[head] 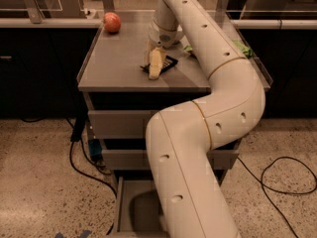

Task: Place rxbar chocolate into bottom drawer

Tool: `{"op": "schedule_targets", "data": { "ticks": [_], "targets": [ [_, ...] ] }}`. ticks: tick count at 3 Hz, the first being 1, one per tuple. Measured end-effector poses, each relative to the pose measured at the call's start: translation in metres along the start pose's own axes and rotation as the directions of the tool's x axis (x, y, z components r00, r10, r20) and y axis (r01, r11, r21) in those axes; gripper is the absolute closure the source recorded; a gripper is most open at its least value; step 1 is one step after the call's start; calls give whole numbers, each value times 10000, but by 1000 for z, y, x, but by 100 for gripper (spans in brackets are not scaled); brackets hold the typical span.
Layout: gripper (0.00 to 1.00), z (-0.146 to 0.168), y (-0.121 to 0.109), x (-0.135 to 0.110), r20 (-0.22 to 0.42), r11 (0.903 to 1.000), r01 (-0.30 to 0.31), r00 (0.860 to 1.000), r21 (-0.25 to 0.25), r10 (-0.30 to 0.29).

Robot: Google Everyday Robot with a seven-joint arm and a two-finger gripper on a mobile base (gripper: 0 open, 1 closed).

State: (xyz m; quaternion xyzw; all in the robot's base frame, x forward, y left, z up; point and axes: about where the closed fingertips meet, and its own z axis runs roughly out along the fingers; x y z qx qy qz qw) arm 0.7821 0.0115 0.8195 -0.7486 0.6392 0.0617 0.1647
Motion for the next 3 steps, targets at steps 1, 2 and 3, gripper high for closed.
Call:
{"op": "schedule_targets", "data": {
  "ticks": [1, 2, 3],
  "targets": [
    [100, -8, -1, -3, 0, 10000, 0, 10000, 0, 0],
    [100, -11, 4, -5, -4, 10000, 8, 10000, 18, -8],
    [100, -89, -13, -58, -730, 9751, 1497, 9875, 1635, -1394]
  ]
}}
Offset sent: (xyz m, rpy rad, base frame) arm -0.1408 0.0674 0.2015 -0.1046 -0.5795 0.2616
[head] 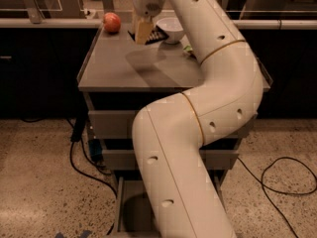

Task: Place rxbar chocolate into bottom drawer

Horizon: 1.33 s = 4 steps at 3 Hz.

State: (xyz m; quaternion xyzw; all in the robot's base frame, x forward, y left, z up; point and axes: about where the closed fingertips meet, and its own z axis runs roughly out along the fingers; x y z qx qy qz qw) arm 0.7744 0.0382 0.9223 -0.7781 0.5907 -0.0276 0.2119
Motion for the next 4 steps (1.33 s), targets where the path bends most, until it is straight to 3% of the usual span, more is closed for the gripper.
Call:
{"op": "schedule_targets", "data": {
  "ticks": [1, 2, 3, 4],
  "targets": [
    [100, -110, -20, -75, -756, 9722, 1332, 9898, 1928, -1207],
    [100, -179, -17, -137, -1152, 9285, 1911, 9800, 3183, -1622],
    [100, -207, -3, -161, -956, 9070, 1465, 9884, 3948, -1180],
    [100, -231, 29, -168, -412, 8883, 452, 9987, 4571, -296]
  ]
}}
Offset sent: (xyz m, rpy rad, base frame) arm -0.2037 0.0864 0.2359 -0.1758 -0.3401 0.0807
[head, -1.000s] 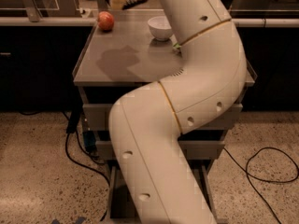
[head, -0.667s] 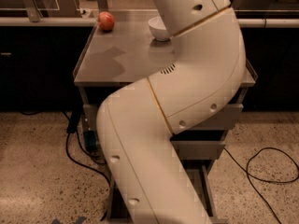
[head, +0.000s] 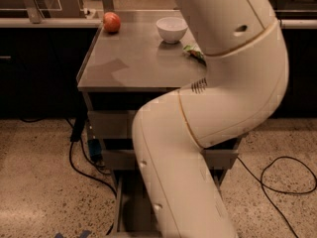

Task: Place rxbar chocolate into bottom drawer

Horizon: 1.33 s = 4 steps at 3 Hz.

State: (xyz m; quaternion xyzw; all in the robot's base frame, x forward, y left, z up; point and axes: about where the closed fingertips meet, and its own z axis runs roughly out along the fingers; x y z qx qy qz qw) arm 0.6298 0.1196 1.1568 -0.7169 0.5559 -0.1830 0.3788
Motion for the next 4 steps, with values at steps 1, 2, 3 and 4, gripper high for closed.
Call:
{"op": "schedule_targets", "data": {
  "ticks": [1, 2, 3, 4],
  "targets": [
    [100, -34, 33, 15, 112, 9944, -1053, 9944, 111, 1051],
    [100, -37, 69, 26, 627, 9813, -1675, 9828, -949, 1738],
    [100, 2, 91, 43, 1247, 9591, -1279, 9787, -2525, 1633],
    [100, 52, 105, 50, 2277, 9245, -229, 9666, -3805, 1177]
  ]
}}
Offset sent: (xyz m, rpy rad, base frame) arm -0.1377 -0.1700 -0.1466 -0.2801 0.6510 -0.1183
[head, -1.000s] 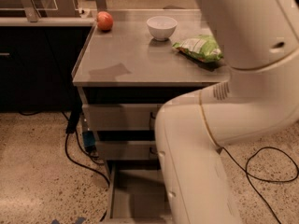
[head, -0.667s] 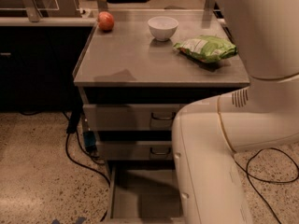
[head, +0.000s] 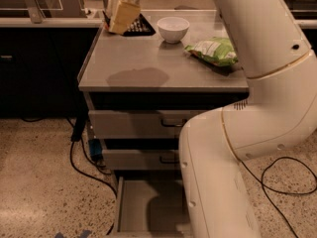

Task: Place rxbar chocolate into bottom drawer

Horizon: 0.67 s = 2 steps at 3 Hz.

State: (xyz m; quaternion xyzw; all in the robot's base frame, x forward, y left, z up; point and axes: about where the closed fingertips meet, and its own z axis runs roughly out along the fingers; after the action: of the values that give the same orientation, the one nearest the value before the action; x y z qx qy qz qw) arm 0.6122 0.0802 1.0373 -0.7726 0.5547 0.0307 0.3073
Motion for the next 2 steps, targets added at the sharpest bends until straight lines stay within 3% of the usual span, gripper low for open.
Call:
{"op": "schedule_targets", "data": {
  "ticks": [1, 2],
  "targets": [
    [100, 36, -8, 13, 656, 9937, 577, 9965, -961, -515],
    [85, 43, -19, 17, 834, 9953, 618, 9950, -745, -556]
  ]
}}
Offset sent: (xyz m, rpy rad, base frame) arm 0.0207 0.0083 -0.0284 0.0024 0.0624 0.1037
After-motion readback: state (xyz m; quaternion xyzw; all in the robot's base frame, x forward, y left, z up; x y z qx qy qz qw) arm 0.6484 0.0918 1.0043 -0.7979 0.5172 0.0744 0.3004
